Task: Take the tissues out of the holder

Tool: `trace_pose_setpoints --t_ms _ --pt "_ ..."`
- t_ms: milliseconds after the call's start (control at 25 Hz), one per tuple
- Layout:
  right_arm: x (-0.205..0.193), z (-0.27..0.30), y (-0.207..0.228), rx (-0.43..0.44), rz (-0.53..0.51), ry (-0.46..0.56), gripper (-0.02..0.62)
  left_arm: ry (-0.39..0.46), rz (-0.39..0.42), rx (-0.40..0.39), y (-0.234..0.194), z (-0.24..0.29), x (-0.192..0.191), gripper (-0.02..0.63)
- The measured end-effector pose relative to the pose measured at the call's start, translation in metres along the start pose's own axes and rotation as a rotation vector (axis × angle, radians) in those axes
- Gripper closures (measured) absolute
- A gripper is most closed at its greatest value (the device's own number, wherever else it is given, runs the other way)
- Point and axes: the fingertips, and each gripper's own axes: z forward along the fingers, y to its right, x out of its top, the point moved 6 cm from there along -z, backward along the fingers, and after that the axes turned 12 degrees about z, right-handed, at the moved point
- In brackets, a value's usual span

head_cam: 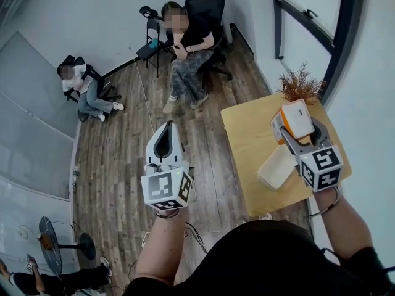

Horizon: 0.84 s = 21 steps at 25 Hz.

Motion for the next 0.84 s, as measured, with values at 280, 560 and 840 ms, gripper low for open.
trace_pose_setpoints --t_ms 280,560,840 --pt "0.0009 -0.0014 -0.0002 0.006 -0.004 0.005 0.304 -0.008 0.008 -0.013 0.0035 -0.0018 -0.0018 0.601" --pt "0.0017 -0.0028 -0.0001 0.016 -0.002 0.016 0.304 -0.003 0.015 -0.001 0.0038 -0.0036 0.0024 0.601" --pt "0.0030 -0.0039 -0.0006 0.017 -0.004 0.021 0.304 -0.011 0.018 -0.005 0.0065 -0.0023 0.0023 0.601"
